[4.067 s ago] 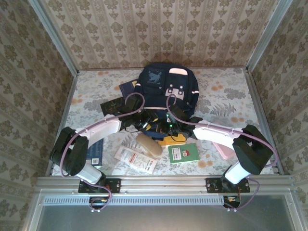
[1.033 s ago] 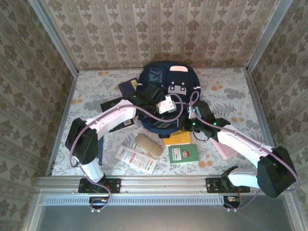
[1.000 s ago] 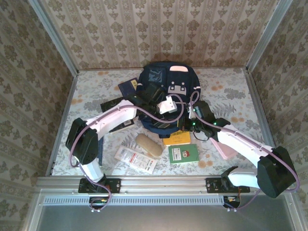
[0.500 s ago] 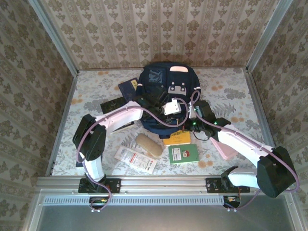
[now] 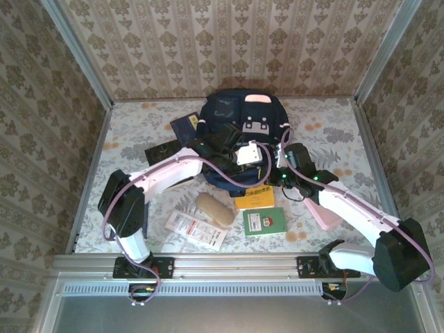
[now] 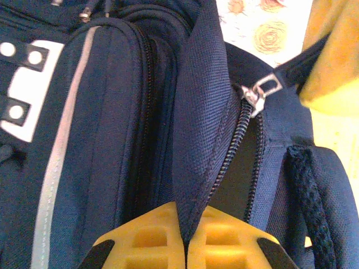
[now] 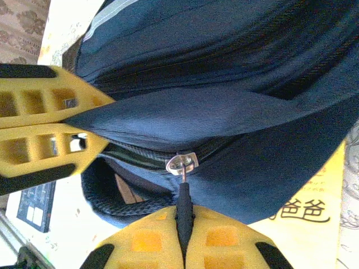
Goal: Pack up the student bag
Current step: Unzip the student bag at the top-center of the table.
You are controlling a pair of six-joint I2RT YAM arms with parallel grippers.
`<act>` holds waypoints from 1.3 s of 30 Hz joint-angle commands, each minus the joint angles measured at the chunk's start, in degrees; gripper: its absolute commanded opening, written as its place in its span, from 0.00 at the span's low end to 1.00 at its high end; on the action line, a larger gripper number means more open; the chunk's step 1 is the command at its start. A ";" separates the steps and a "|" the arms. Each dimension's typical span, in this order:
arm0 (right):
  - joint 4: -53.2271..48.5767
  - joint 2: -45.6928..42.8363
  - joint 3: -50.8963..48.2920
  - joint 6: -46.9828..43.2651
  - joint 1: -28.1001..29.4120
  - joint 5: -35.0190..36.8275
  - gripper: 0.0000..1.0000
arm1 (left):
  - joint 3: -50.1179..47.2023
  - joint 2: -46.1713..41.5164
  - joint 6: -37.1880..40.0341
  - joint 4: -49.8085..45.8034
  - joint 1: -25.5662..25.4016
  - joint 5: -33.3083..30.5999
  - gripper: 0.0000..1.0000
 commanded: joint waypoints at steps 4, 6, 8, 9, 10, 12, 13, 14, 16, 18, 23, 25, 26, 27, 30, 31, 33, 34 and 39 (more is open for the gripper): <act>-2.44 -1.30 1.32 -0.84 -2.30 5.81 0.00 | -0.91 -6.00 3.01 1.86 -0.68 -6.43 0.00; -2.36 -1.06 1.75 -0.51 -3.17 6.20 0.00 | -1.11 -6.76 3.61 2.12 -1.05 -7.45 0.00; -2.45 -0.71 2.29 -0.22 -3.97 7.09 0.00 | -1.36 -7.43 4.07 2.44 -1.33 -8.44 0.00; -2.23 -0.43 2.63 0.04 -4.52 7.30 0.00 | -1.50 -7.87 4.21 2.56 -1.30 -8.76 0.00; -2.17 0.06 2.96 0.32 -5.08 7.58 0.00 | -1.62 -8.22 4.36 2.81 -1.34 -8.95 0.00; -1.92 1.14 3.57 0.74 -6.10 7.78 0.00 | -1.74 -8.80 4.52 2.91 -1.31 -9.12 0.00; -1.67 1.82 3.95 0.81 -6.54 7.92 0.00 | -1.80 -9.16 4.64 3.09 -1.31 -9.20 0.00; -1.58 2.47 4.27 0.98 -6.99 8.28 0.00 | -1.85 -9.38 4.57 3.10 -1.31 -9.21 0.00; -1.28 4.10 5.05 1.47 -8.26 8.43 0.00 | -1.73 -9.91 4.65 3.27 -1.35 -9.36 0.00; -0.81 5.55 5.66 1.86 -9.48 8.45 0.00 | -1.55 -10.11 4.65 3.28 -1.29 -9.79 0.00; 0.40 9.17 7.49 3.16 -12.99 7.01 0.00 | -0.84 -10.65 4.61 2.87 -1.27 -10.56 0.00; 0.92 10.94 8.68 3.48 -14.23 6.61 0.00 | -0.64 -11.10 4.50 2.93 -1.26 -10.38 0.00; 1.10 11.34 9.29 3.55 -14.63 6.61 0.00 | -0.58 -11.24 4.48 3.05 -1.22 -10.33 0.00; 1.17 13.60 10.11 3.81 -15.31 6.45 0.00 | -0.41 -11.27 4.46 3.10 -1.28 -10.35 0.00; 1.20 17.56 12.98 4.85 -17.47 5.72 0.00 | -0.06 -11.58 4.21 3.10 -1.05 -10.20 0.00; 1.10 19.09 14.07 5.39 -18.25 5.52 0.00 | 0.13 -11.56 4.12 3.10 -1.01 -10.12 0.00; 1.01 21.88 16.30 6.26 -19.53 4.45 0.00 | 0.67 -11.49 3.87 2.97 -0.85 -9.74 0.00; 1.07 23.26 17.58 6.76 -20.19 3.75 0.00 | 0.96 -11.36 3.86 2.88 -0.86 -9.65 0.00; -0.04 28.75 24.32 7.52 -22.06 2.97 0.05 | 2.84 -10.55 3.97 2.83 -0.60 -9.48 0.00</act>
